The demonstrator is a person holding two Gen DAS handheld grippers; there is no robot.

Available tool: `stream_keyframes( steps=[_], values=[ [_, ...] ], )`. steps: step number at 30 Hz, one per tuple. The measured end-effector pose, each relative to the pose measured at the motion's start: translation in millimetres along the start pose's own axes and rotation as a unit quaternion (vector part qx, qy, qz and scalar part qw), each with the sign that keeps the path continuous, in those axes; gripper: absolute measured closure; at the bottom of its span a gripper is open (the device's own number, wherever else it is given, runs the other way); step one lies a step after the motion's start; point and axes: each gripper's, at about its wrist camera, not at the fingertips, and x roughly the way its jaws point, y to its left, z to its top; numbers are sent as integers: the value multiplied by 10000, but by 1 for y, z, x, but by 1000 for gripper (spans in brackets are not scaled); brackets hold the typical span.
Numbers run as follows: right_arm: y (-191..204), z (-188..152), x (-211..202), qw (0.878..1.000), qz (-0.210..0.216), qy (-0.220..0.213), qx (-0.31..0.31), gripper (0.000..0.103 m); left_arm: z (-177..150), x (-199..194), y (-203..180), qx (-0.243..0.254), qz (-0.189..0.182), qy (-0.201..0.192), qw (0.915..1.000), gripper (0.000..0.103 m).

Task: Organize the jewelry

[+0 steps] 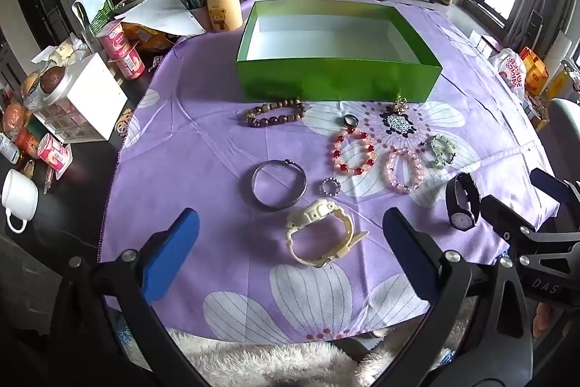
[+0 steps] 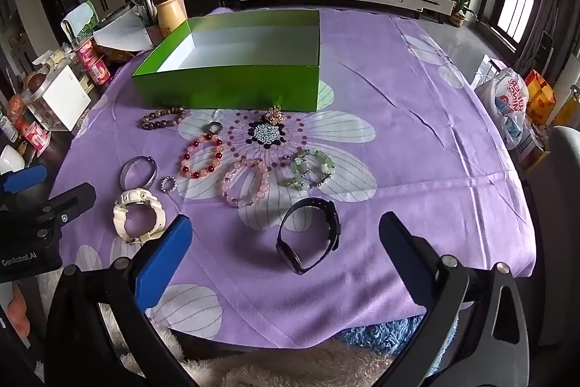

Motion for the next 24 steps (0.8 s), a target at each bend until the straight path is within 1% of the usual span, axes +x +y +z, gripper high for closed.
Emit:
stream_keyframes(
  steps=[11,15,24],
  values=[
    [5,-3,-2,10000,-26,-6,-80,1,0,-2,3,-43,9,-53,10000,2],
    [3,-3,0,10000,-30,20,-78,1,0,-1,4,-85,-81,-11,9999,2],
    [8,-3,4,9999,36,54,-123,1,0,-2,9,-97,-129,-48,9999,2]
  ],
)
